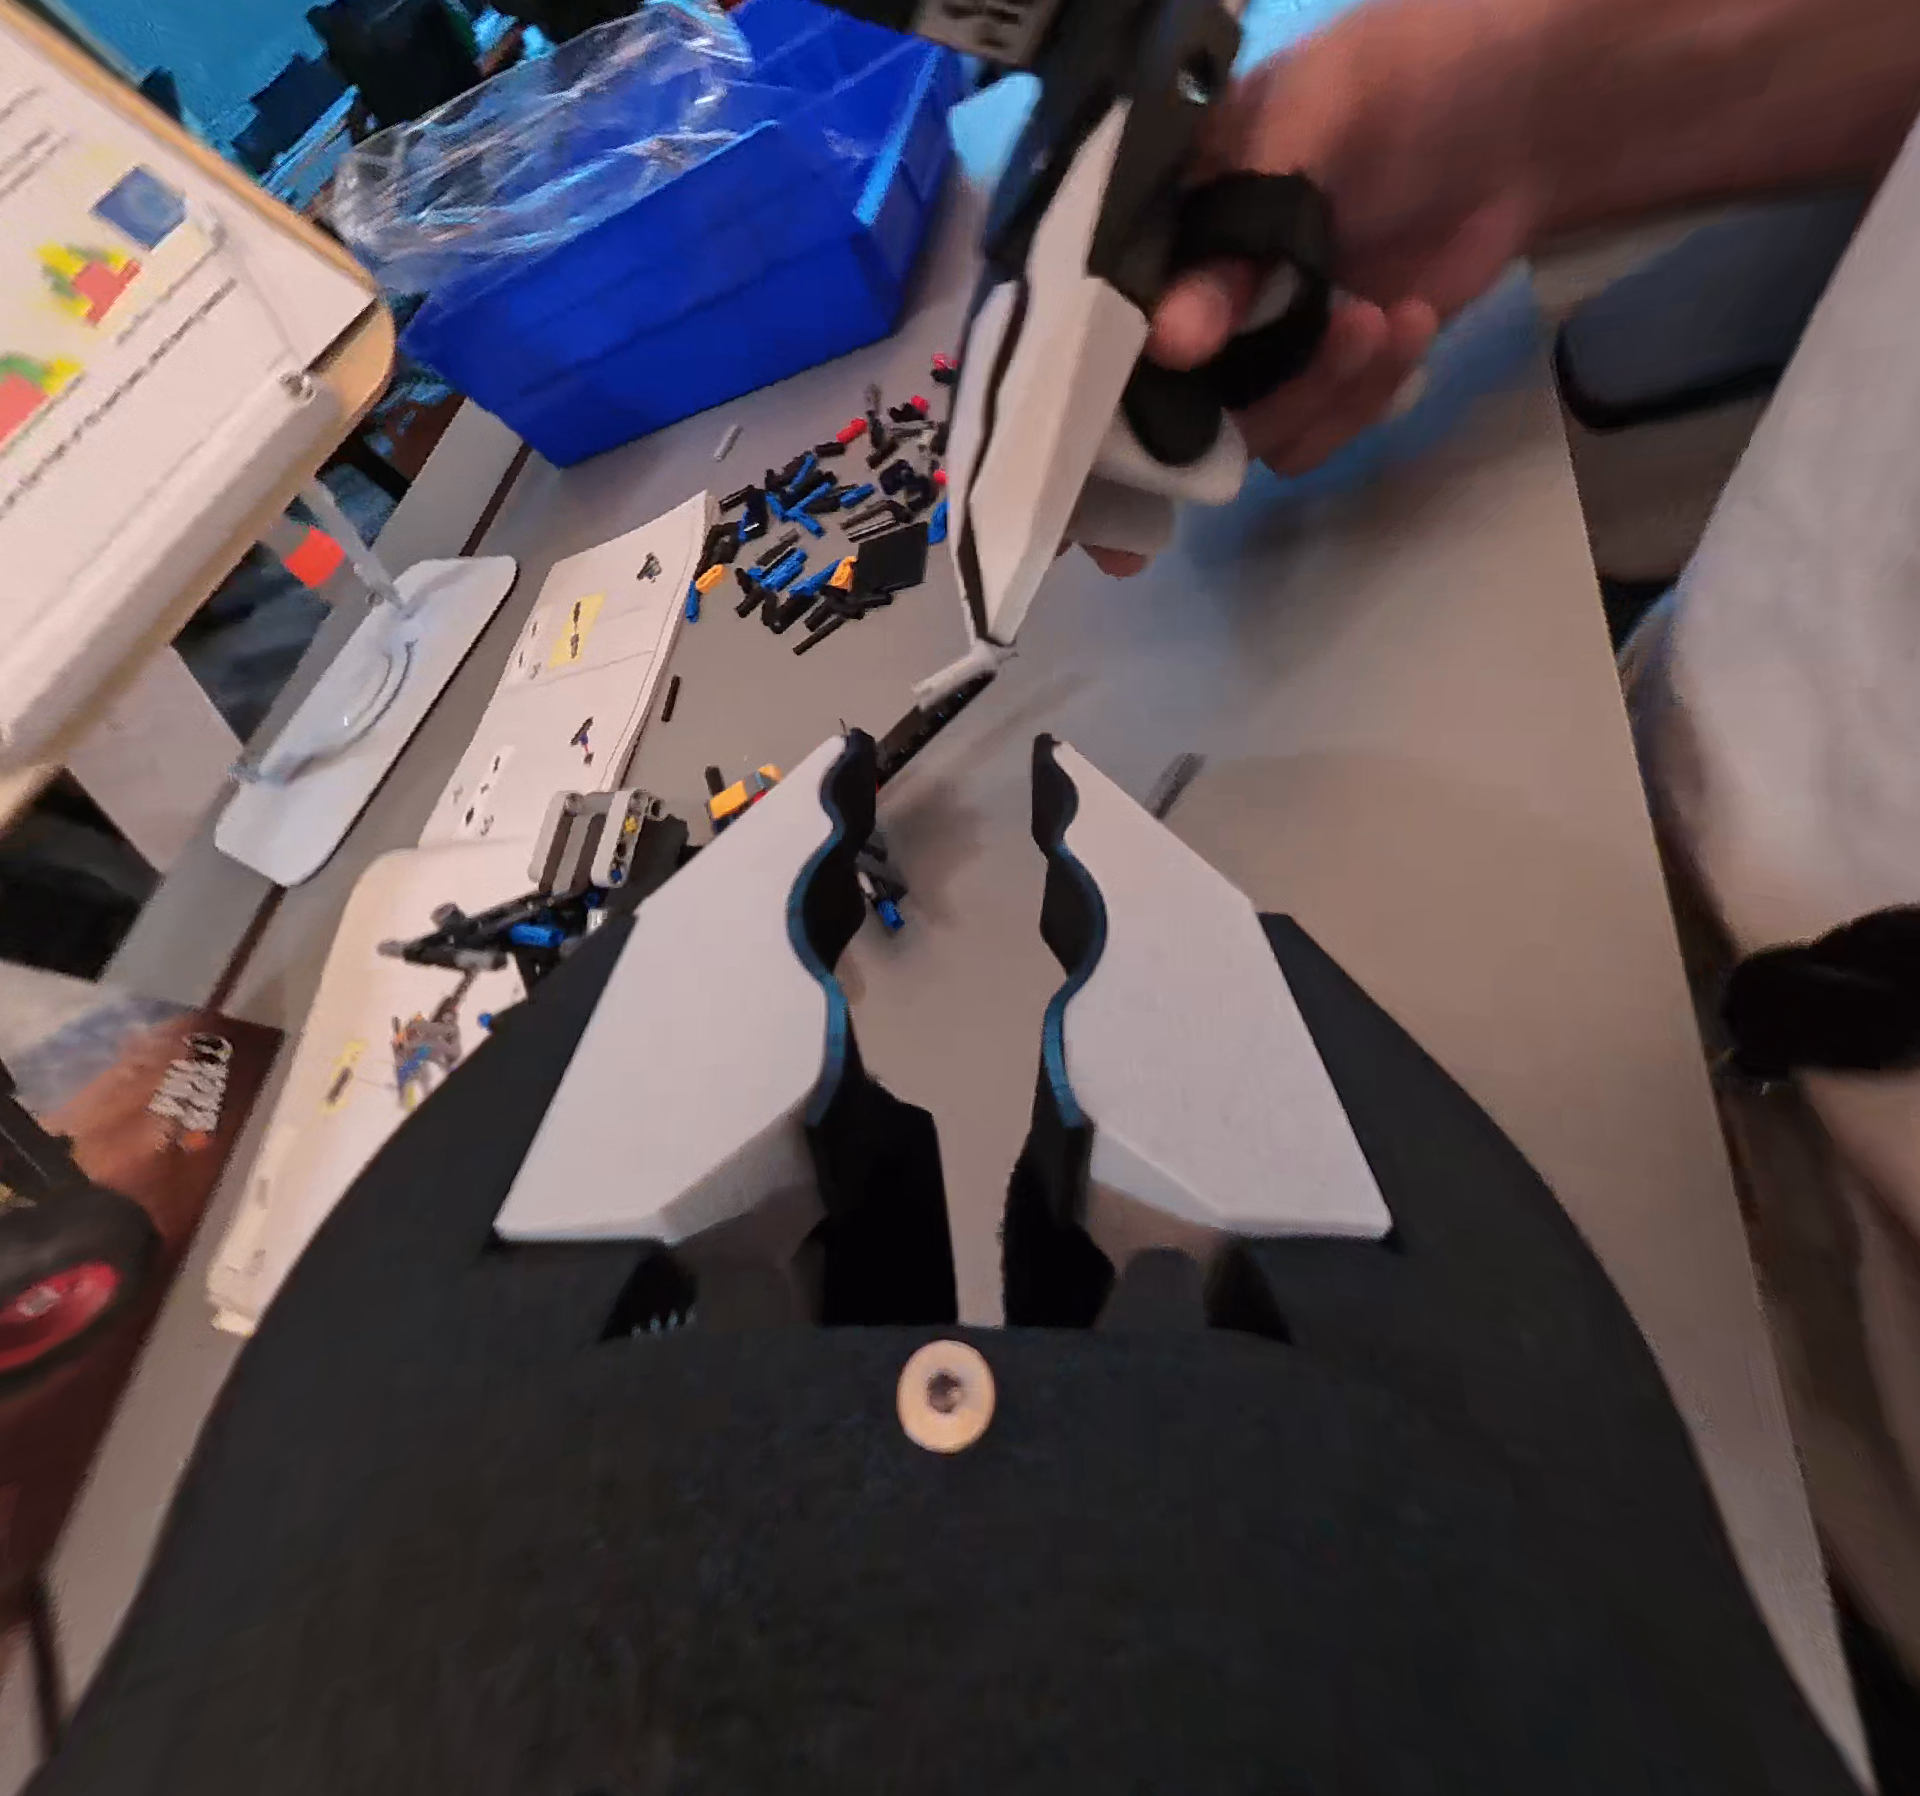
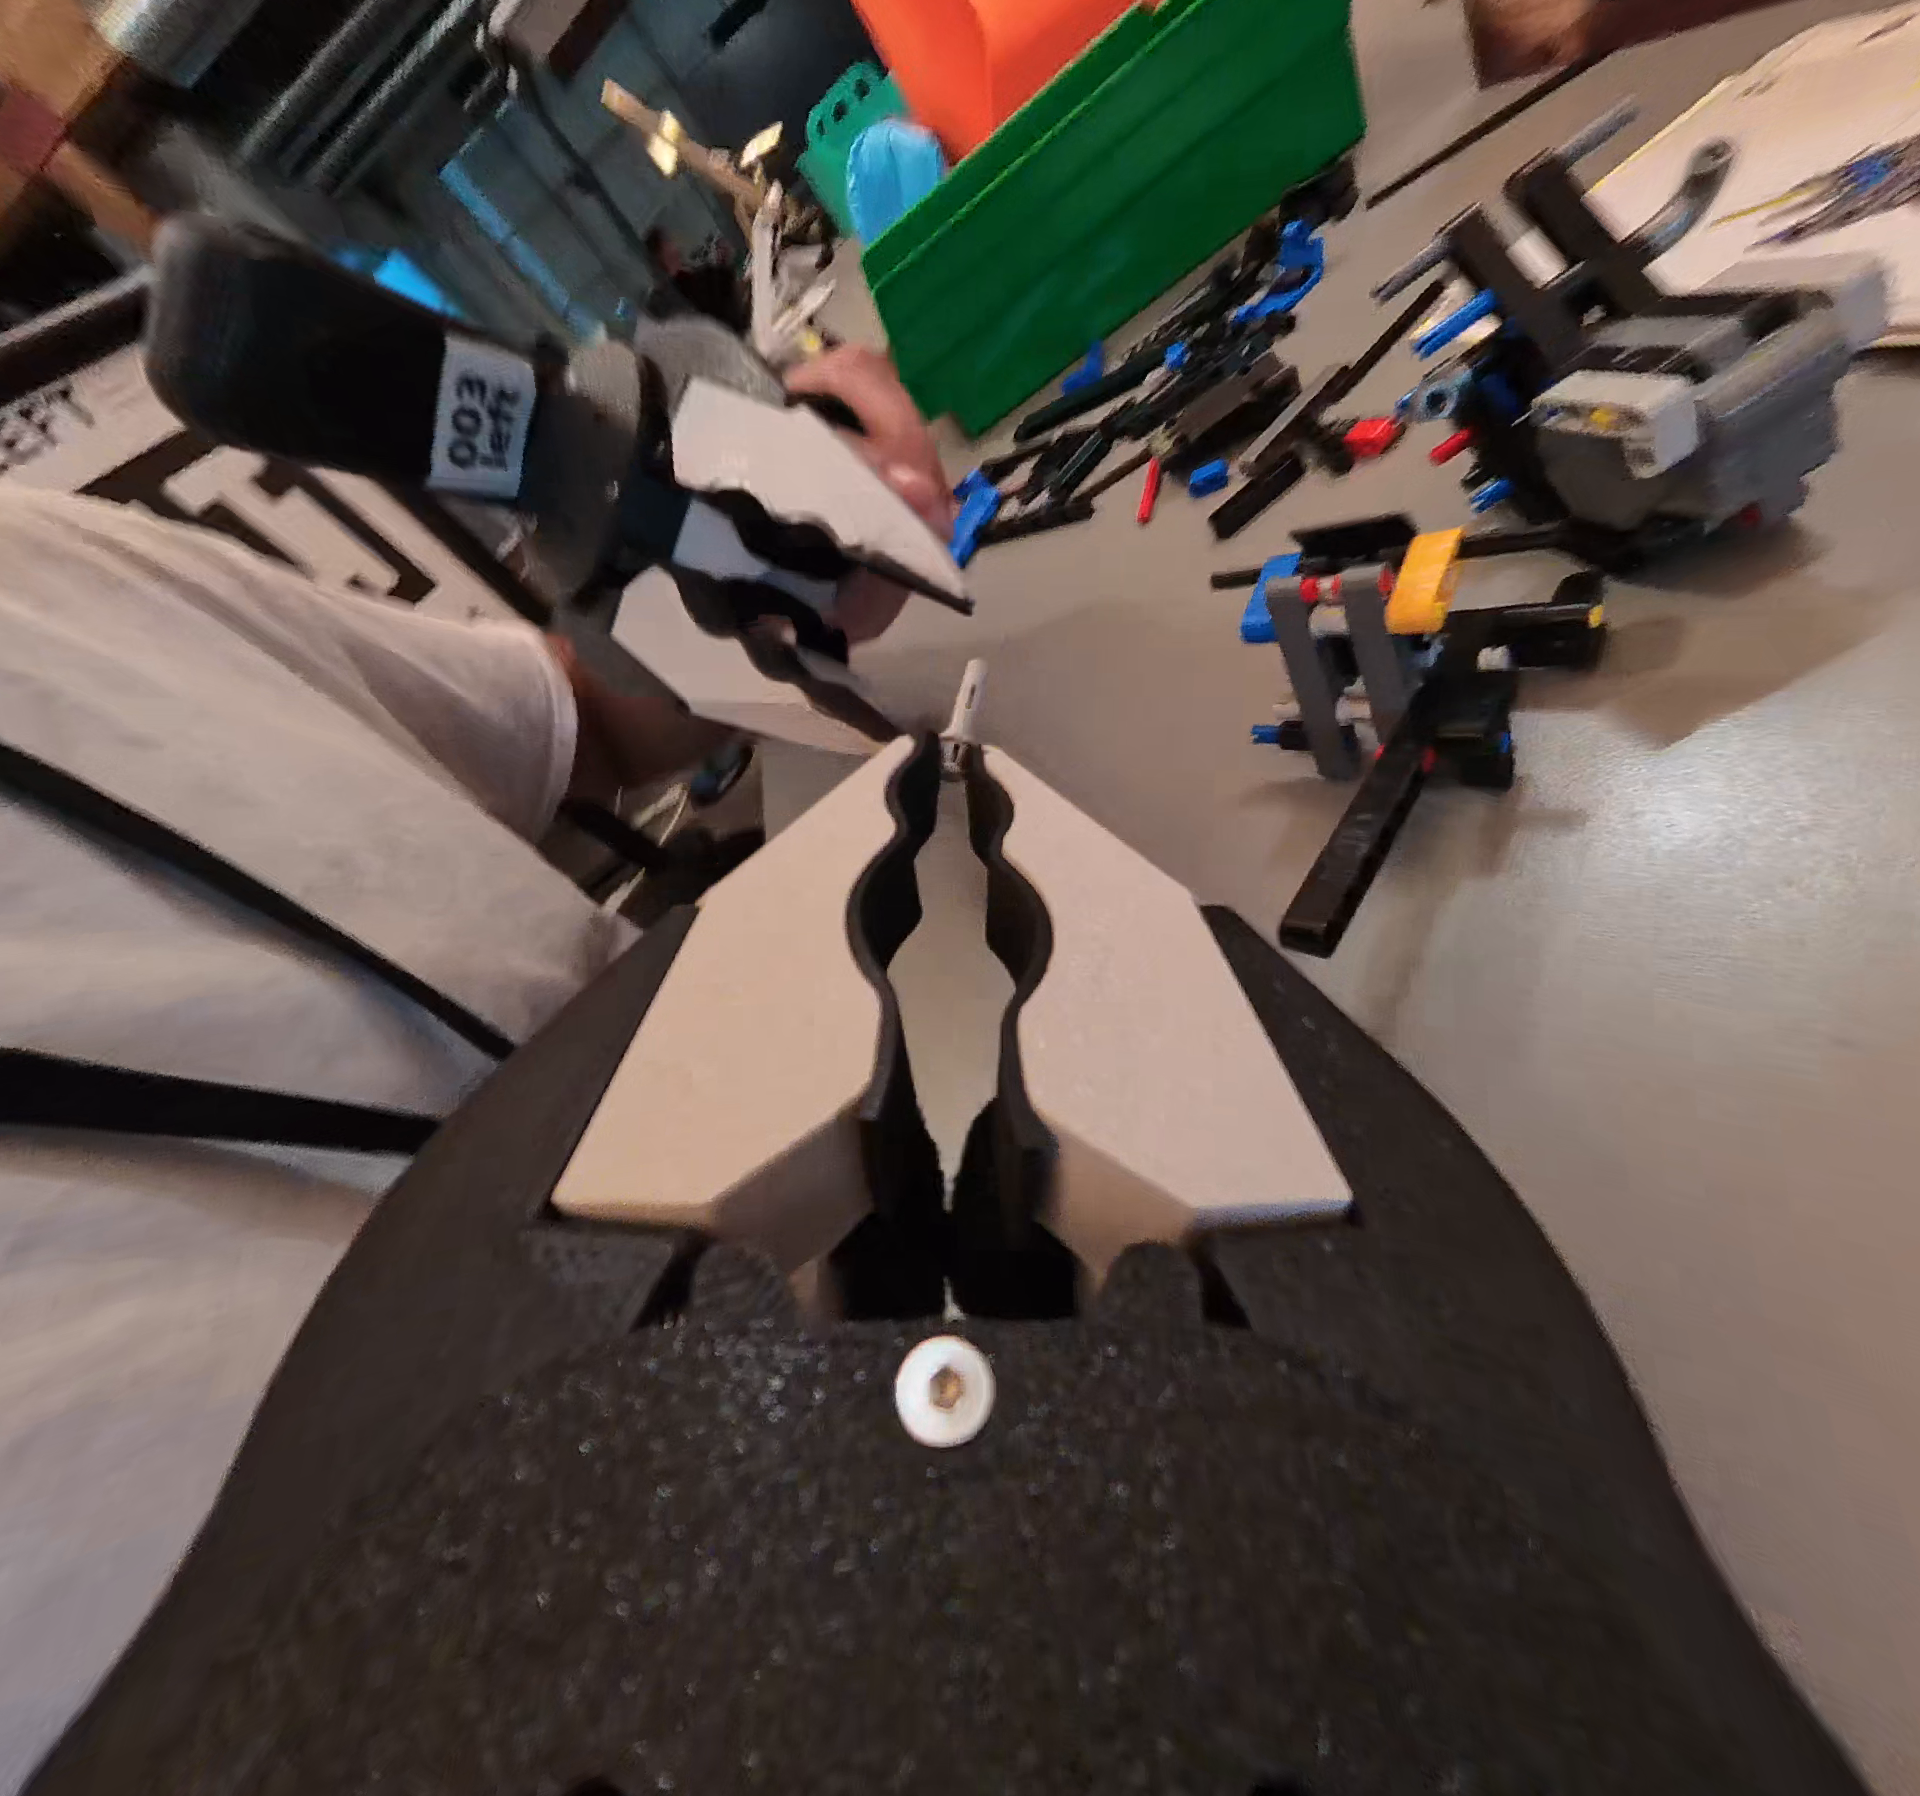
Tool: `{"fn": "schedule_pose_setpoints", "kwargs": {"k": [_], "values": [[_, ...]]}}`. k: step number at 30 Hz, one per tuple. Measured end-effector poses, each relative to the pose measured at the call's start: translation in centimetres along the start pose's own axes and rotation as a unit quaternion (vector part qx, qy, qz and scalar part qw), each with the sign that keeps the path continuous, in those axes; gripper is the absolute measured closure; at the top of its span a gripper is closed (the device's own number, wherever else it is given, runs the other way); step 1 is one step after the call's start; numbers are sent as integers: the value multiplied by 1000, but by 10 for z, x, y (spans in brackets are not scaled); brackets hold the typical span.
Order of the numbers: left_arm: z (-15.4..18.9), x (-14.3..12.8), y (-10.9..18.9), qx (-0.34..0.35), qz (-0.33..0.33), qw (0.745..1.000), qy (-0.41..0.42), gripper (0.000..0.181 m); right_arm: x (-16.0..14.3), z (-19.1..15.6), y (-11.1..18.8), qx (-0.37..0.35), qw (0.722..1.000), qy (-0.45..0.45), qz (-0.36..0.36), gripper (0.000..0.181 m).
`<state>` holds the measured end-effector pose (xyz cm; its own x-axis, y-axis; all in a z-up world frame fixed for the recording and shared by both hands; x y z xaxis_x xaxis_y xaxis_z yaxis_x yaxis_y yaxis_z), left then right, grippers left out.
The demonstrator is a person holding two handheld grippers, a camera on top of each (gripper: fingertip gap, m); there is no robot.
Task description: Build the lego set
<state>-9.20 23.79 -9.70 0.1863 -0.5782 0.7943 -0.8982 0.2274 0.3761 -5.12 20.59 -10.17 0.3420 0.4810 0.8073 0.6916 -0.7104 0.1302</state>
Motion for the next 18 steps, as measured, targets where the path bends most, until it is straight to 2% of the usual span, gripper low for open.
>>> {"fn": "schedule_pose_setpoints", "kwargs": {"k": [4, 7, 10, 12, 14, 17, 18], "values": [[-1, 1, -6, 0, -37, 993, -113, 153, -7, 3, -5, -3, 998, 24, -65, 177], [5, -4, -14, 4, -66, 975, -214, 156, -7, 0, -9, 2, 996, 33, -81, 177], [6, -9, -23, 19, -80, 959, -272, 166, -6, -2, -10, 4, 996, 39, -86, 177], [7, -9, -25, 18, -71, 955, -286, 178, -7, 2, -8, -12, 995, 47, -86, 178], [10, -9, -27, 7, -58, 959, -276, 179, -6, 5, -6, -22, 995, 51, -83, 179], [6, -13, -31, -10, -67, 977, -201, 179, -1, 12, -2, -55, 994, 76, -62, 181], [1, -13, -31, -7, -64, 982, -178, 179, 0, 11, -2, -59, 993, 87, -56, 175]]}}
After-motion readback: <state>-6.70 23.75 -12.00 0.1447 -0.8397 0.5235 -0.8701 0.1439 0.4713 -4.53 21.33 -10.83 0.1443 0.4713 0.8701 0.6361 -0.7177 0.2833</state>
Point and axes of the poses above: each gripper's, where its closed fingertips meet, y back along the fingers, x out of its top, z = x × y across the jaws, the point moved 2 cm from there along y, back along the fingers, and after that the axes turned 4 degrees about x, right-handed, at the moved point
